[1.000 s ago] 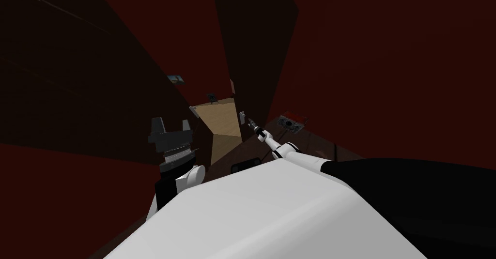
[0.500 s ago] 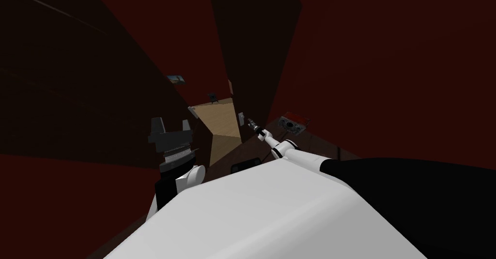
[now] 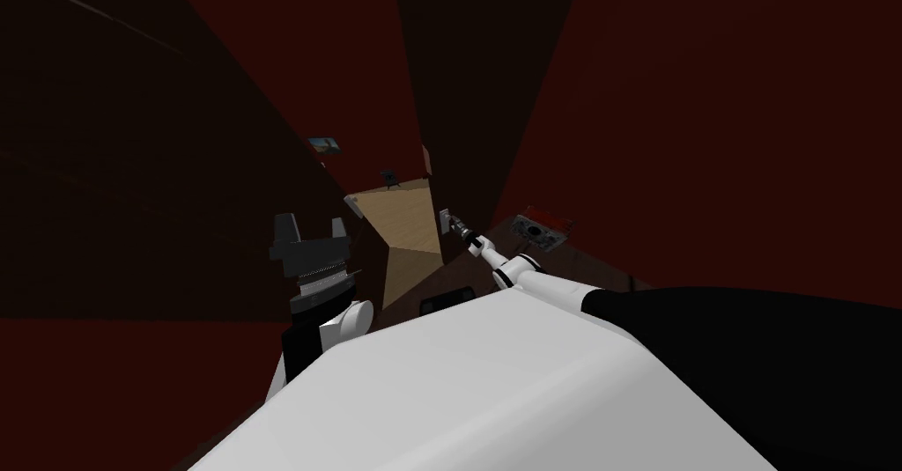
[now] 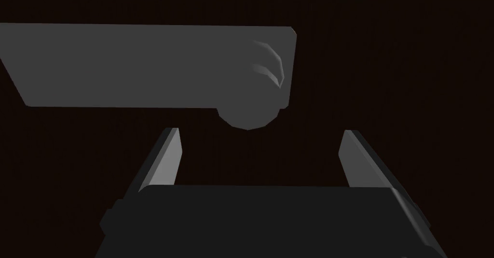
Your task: Push the door open
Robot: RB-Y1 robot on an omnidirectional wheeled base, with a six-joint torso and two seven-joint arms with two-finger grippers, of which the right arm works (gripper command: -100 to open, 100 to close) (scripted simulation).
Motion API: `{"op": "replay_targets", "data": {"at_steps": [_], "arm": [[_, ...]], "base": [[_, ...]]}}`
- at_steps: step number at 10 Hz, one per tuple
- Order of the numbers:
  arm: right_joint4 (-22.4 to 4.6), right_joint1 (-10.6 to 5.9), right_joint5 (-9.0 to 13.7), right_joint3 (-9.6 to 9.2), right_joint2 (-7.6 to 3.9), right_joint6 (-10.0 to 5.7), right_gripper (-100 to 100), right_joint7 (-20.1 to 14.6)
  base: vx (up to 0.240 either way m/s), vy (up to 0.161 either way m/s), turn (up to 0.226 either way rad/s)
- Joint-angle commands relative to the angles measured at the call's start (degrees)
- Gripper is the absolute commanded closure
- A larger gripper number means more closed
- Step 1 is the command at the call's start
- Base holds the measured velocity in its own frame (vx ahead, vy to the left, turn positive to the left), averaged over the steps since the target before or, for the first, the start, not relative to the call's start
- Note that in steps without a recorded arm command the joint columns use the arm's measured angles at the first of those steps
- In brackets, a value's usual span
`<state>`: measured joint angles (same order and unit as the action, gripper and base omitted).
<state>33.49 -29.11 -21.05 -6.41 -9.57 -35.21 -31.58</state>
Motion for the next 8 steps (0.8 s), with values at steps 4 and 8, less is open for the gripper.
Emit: {"op": "replay_targets", "data": {"at_steps": [4,8], "arm": [[-0.1,0.02,0.5,0.56,0.44,0.38,-100,1.0],[-0.1,0.01,0.4,0.5,0.39,0.32,100,0.9]], "base": [[0.174,0.06,0.028],[0.004,0.0,0.004]]}}
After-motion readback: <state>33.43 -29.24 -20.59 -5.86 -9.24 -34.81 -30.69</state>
